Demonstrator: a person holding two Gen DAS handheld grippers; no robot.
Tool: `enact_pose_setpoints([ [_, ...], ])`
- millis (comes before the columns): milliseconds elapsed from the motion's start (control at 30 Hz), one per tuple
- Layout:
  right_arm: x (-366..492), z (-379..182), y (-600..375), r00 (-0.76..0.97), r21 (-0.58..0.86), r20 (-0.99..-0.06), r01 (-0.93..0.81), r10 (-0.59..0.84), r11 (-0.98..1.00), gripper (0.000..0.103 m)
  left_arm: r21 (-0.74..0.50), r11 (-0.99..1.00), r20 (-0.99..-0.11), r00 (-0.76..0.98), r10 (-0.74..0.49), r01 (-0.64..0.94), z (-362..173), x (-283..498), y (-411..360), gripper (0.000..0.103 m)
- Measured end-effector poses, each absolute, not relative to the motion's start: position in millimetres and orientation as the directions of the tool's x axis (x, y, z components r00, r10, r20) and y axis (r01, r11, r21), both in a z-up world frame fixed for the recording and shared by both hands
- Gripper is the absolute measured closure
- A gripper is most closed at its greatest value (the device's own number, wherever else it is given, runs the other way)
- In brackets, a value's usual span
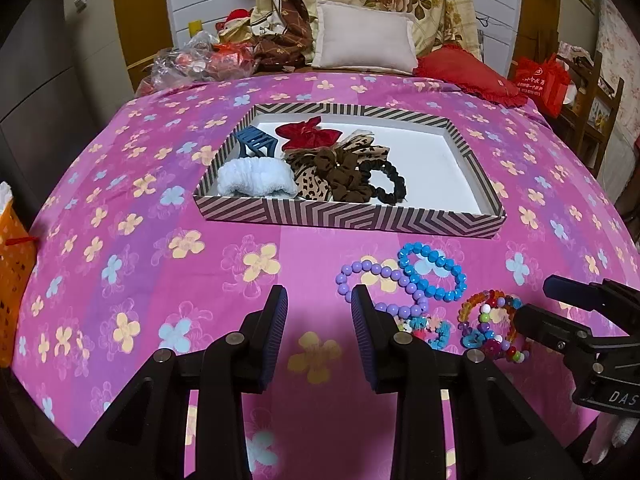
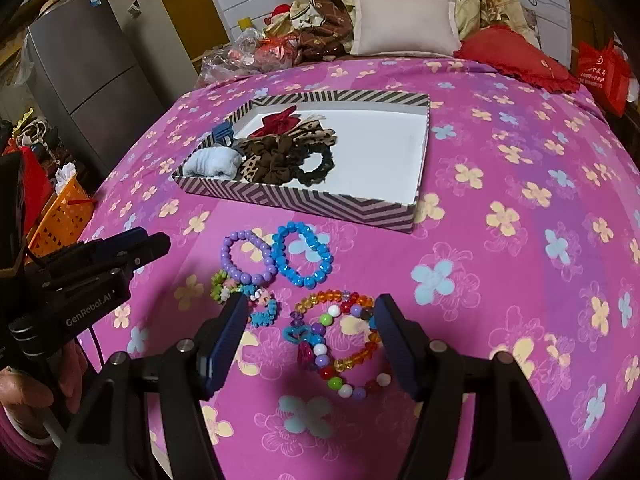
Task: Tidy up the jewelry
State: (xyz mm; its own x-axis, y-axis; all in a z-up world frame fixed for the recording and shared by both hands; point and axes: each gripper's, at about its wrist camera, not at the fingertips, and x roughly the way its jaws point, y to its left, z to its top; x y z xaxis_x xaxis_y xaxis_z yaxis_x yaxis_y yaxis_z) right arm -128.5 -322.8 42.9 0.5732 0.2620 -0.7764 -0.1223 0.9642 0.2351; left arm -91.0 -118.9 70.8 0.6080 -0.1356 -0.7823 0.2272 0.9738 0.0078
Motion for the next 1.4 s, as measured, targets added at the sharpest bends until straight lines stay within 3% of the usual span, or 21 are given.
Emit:
enact_pose_setpoints([
  [367,-131,42,-324,0.571,0.228,-0.780,-0.119,0.255,0.966,0.033,-0.003,0.975,-0.787,0.601,-0.138,0.220,67,-91,-113,0.081],
  [733,-142,29,-359,0.562,0.225,-0.798,-0.056,0.217,0.973,0.033,-0.160,0.973,-0.829,0.512,-0.225,0.169,48,-79,-88,0.081],
  [1067,-151,21,-384,0.566,0.170,-0.810,-0.025,0.154,0.985,0.034,-0.179,0.975,-0.842,0.492,-0.223,0.135,39,-69,-84,0.081],
  [1267,-150,14,-367,0.552,0.142,-0.816,-0.095,0.171,0.985,0.045,-0.172,0.975,-0.846,0.487,-0.219,0.140,37,-68,-86,0.081],
  [1400,-144,2,-357,0.536,0.105,-0.830,-0.125,0.156,0.987,0.062,-0.175,0.976,-0.849,0.481,-0.218,0.133,36,-65,-84,0.081],
])
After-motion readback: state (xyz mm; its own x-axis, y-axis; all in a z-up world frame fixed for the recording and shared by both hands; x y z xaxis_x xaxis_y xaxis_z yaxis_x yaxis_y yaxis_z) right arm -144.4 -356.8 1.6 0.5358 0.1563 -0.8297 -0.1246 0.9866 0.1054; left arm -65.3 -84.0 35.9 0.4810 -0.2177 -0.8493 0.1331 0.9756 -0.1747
